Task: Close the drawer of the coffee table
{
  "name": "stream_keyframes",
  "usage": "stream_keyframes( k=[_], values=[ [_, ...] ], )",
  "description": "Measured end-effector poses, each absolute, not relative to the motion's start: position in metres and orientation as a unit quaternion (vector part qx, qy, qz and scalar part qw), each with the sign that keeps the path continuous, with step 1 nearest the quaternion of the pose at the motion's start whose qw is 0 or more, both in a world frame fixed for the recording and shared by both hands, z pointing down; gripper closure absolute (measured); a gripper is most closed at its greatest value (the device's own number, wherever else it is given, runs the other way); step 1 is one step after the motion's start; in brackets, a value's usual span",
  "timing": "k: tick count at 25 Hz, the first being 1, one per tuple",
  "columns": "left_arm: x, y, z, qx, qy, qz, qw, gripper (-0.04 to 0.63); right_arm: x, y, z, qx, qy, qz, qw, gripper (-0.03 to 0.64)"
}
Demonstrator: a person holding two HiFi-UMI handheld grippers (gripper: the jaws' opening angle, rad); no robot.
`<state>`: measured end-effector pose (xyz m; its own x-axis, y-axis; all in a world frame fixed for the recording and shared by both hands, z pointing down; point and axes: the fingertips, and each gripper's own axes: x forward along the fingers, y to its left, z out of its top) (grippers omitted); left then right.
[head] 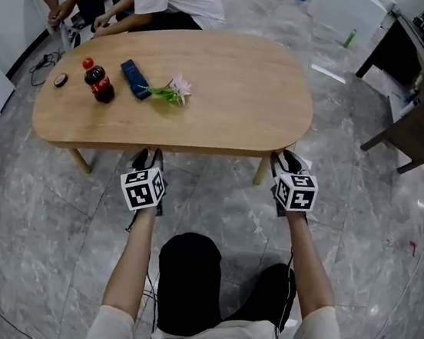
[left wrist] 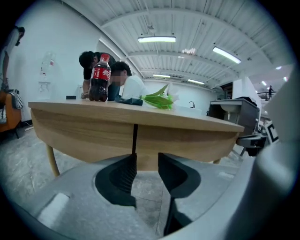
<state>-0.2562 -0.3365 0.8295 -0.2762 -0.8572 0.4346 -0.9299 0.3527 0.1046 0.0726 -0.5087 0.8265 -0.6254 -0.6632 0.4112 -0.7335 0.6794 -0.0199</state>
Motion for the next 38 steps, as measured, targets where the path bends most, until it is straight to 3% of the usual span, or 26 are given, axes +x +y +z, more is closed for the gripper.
stream_keyframes(
  k=[5,13,20,31,38],
  values=[
    [-0.246,-0.311,0.829,0.583,-0.778,0.091,0.217,0.465,0.067,-0.479,0.812,0.375,-0.906,0.079,0.179,0.48],
    [-0.198,-0.299,0.773,0.655,-0.738,0.081,0.141,0.52,0.047,-0.43,0.8,0.318,-0.931,0.068,0.167,0.483],
    [-0.167,-0.268,0.74,0.659,-0.703,0.169,0.208,0.584,0.036,-0.364,0.777,0.241,-0.944,0.14,0.177,0.522],
    [-0.113,-0.231,0.584,0.66,-0.68,0.208,0.241,0.586,0.049,-0.303,0.605,0.235,-0.934,0.222,0.152,0.55],
    [-0.065,-0.2,0.463,0.673,-0.676,0.174,0.245,0.586,0.063,-0.257,0.494,0.232,-0.932,0.219,0.169,0.588]
  ],
)
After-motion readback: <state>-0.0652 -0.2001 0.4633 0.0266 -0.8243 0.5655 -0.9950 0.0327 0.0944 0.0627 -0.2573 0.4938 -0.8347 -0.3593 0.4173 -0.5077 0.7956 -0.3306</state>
